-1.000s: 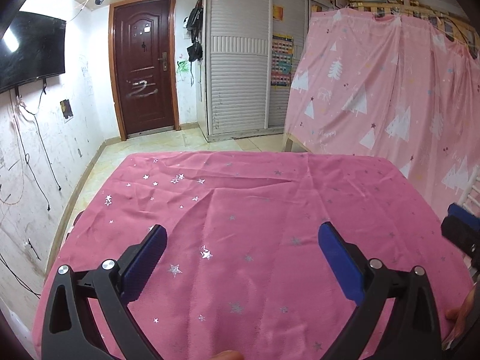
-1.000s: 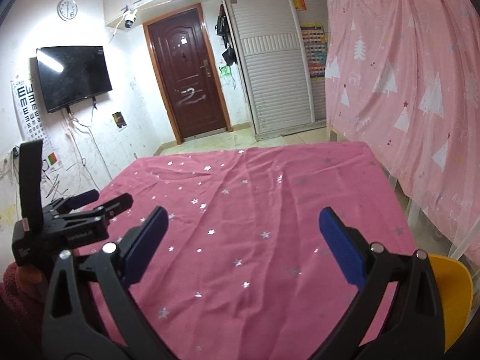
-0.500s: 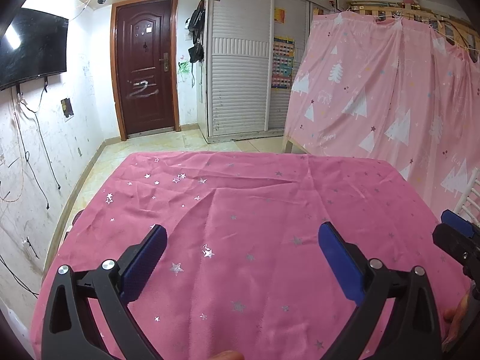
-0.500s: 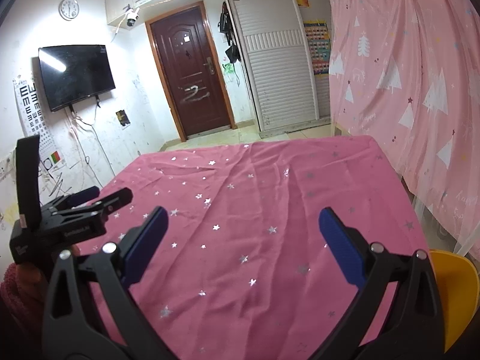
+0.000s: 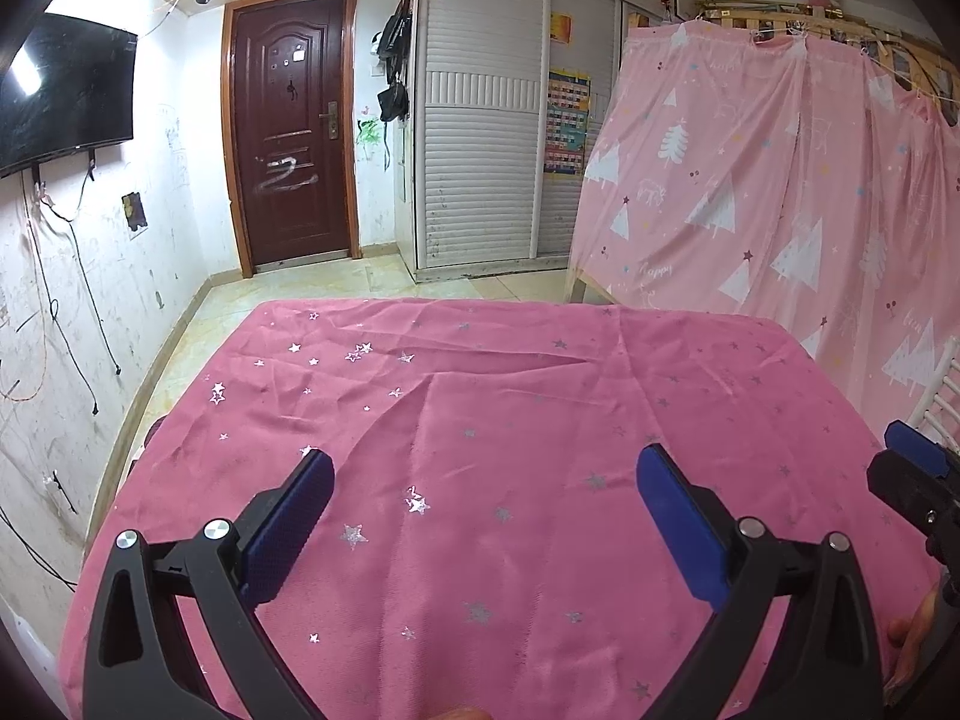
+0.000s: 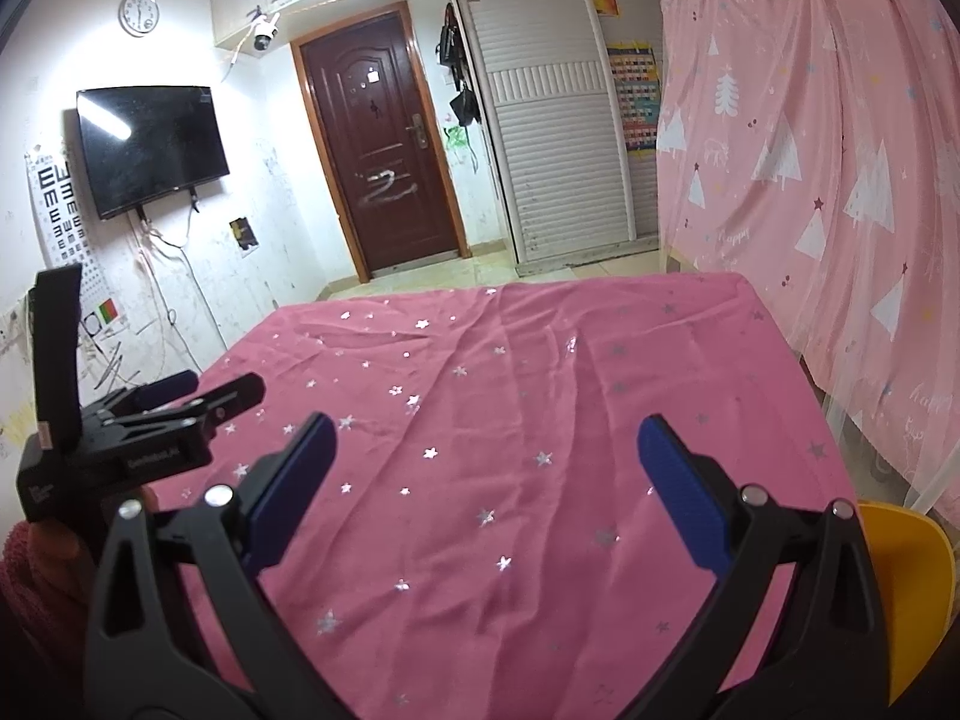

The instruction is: Collect trash

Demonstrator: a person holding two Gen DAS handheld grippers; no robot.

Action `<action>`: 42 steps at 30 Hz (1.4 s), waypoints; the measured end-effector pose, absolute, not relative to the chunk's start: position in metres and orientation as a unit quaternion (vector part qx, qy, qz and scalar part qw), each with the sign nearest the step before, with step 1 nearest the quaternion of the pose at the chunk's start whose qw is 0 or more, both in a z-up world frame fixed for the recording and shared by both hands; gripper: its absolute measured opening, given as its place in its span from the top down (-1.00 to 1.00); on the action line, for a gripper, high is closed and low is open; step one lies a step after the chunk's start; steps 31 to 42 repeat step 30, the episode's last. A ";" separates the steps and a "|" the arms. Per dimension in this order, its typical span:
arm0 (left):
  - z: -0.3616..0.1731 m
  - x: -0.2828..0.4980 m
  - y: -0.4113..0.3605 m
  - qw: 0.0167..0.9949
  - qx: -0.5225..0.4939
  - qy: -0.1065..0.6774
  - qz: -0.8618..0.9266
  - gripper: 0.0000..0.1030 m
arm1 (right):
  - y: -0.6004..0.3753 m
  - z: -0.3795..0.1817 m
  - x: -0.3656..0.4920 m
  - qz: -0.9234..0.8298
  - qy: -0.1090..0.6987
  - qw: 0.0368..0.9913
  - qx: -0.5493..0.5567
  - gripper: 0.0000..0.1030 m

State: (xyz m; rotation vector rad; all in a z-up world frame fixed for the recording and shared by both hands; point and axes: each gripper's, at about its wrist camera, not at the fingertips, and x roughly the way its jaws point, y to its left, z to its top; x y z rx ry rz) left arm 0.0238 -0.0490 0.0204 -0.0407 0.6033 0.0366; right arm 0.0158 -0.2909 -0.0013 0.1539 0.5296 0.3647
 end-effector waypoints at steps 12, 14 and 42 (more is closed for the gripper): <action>0.020 0.025 -0.048 0.954 -0.020 0.300 0.018 -0.83 | -0.290 -0.001 0.015 0.180 0.261 0.946 0.075 -0.88; 0.019 0.024 -0.048 0.954 -0.019 0.299 0.019 -0.83 | -0.290 -0.001 0.015 0.179 0.260 0.946 0.075 -0.88; 0.018 0.028 -0.043 0.951 -0.029 0.309 0.018 -0.83 | -0.289 -0.004 0.019 0.171 0.273 0.944 0.076 -0.88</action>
